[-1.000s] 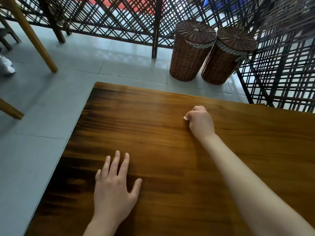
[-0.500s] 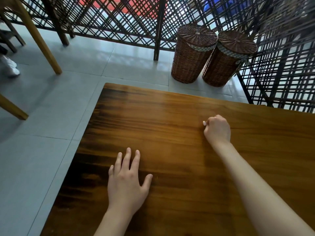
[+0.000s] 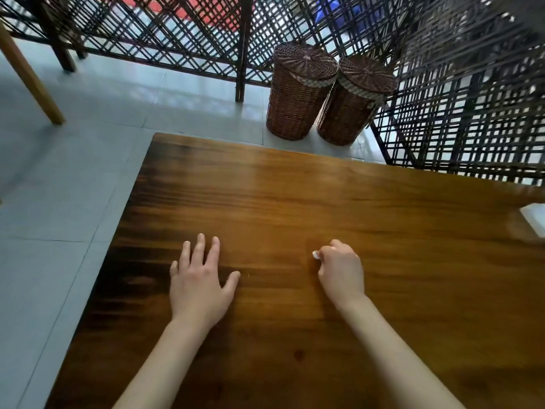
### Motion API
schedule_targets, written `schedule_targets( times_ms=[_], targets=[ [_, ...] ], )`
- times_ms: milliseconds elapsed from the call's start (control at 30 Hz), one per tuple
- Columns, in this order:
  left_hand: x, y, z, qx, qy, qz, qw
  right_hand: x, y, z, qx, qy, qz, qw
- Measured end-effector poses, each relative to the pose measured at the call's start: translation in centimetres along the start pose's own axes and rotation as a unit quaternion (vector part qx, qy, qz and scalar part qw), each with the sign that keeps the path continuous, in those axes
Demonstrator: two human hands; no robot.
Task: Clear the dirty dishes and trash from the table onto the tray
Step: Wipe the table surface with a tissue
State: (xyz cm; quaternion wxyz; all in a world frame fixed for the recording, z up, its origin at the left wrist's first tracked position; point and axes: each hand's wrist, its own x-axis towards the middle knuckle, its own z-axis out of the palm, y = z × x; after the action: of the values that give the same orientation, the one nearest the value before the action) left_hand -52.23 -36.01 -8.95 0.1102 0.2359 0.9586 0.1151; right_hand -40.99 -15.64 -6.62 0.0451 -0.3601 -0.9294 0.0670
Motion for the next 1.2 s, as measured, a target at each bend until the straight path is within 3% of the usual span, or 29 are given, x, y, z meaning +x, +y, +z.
schedule_targets(
  times_ms=[167,533,1100,1200],
  targets=[
    [-0.3,-0.2,-0.3,-0.032,-0.022,-0.005,0.999,-6.0,-2.1,-0.1,0.051,-0.009,0.008,0.999],
    [-9.2,-2.8,-1.6,-0.088,0.023,0.003,0.996,-13.4,-2.9,-0.4,0.071,-0.053,-0.055,0.995],
    [-25.6,-7.2,-1.6,0.005,-0.092,-0.037,0.995,-25.6,-3.3,-1.1,0.087,-0.103,-0.100,0.986],
    [-27.1,-7.9,-0.9,0.021,-0.129,-0.038,0.991,-25.2,-2.6,-1.8,0.152,-0.091,-0.051,0.983]
  ],
)
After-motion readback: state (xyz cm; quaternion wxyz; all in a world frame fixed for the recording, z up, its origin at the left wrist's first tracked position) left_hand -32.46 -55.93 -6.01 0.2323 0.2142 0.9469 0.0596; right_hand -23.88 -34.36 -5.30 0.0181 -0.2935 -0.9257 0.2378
